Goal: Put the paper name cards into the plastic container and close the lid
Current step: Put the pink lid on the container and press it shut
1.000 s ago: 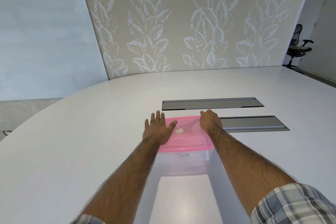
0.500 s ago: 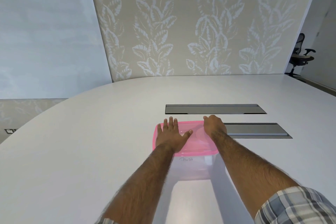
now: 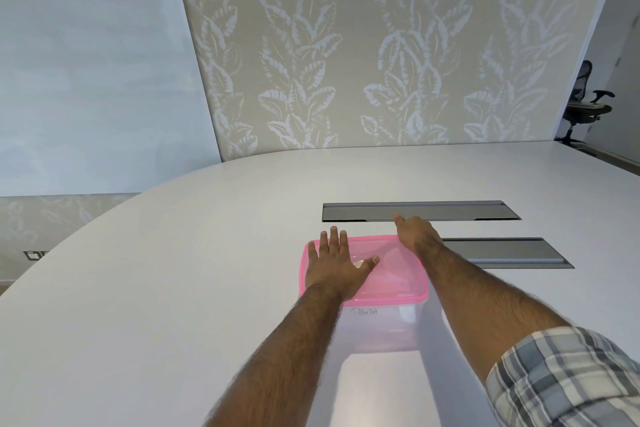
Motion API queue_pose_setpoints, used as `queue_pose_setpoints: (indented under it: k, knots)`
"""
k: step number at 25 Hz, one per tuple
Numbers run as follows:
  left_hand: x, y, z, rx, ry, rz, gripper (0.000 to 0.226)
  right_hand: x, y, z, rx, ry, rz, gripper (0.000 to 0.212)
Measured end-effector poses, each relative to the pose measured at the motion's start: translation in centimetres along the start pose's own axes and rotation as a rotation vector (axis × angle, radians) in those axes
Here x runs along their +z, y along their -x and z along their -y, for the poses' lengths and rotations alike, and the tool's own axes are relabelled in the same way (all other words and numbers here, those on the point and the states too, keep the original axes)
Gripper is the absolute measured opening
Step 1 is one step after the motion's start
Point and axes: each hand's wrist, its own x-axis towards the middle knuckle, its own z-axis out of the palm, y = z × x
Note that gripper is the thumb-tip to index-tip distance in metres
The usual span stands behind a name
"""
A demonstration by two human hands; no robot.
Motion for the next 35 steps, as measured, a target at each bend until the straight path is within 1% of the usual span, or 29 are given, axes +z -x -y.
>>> queue_pose_setpoints:
  k: [4, 5, 7, 10, 13, 17, 19, 21, 24, 26, 31, 35]
  knots:
    - [0.0, -0.1, 0.0, -0.002, -0.007, 0.006, 0.101, 0.7, 0.0, 0.6, 0.012, 0.022, 0.02, 0.073]
    - [0.0, -0.1, 0.0, -0.002, -0.008, 0.006, 0.101, 0.9, 0.0, 0.6, 0.009, 0.035, 0.038, 0.069]
    - [0.0, -0.1, 0.0, 0.0, -0.011, 0.005, 0.1, 0.9, -0.3, 0.6, -0.025, 0.092, 0.075, 0.055]
    - [0.0, -0.1, 0.0, -0.001, -0.007, 0.005, 0.1, 0.8, -0.8, 0.5, -0.048, 0.135, 0.053, 0.04]
    - [0.0, -0.1, 0.0, 0.003, -0.014, 0.005, 0.101, 1.1, -1.2, 0.1, -0.048, 0.087, 0.058, 0.037]
    - [0.1, -0.3, 0.0, 0.003, -0.024, 0.011, 0.101, 1.3, -1.3, -0.2, -0.009, 0.088, 0.047, 0.037]
    - [0.1, -0.3, -0.1, -0.001, -0.029, 0.011, 0.101, 1.4, -0.9, -0.2, 0.003, 0.044, 0.022, 0.04]
    - [0.1, -0.4, 0.0, -0.006, -0.018, 0.015, 0.1, 1.1, -0.2, -0.1, 0.001, 0.001, 0.001, 0.049]
    - [0.1, -0.3, -0.1, -0.003, -0.024, 0.012, 0.099, 0.6, 1.0, -0.7, 0.004, -0.036, 0.029, 0.061]
    - [-0.1, -0.3, -0.1, -0.002, -0.025, 0.014, 0.097, 0.5, 2.3, -1.3, 0.031, -0.039, 0.028, 0.064]
    - [-0.4, 0.0, -0.1, 0.012, -0.026, 0.0, 0.097, 0.9, 6.7, -2.9, 0.132, 0.034, -0.099, 0.069]
    - [-0.9, 0.4, -0.4, 0.014, -0.033, 0.018, 0.094, 1.5, 8.9, -3.8, 0.146, 0.028, -0.159, 0.071]
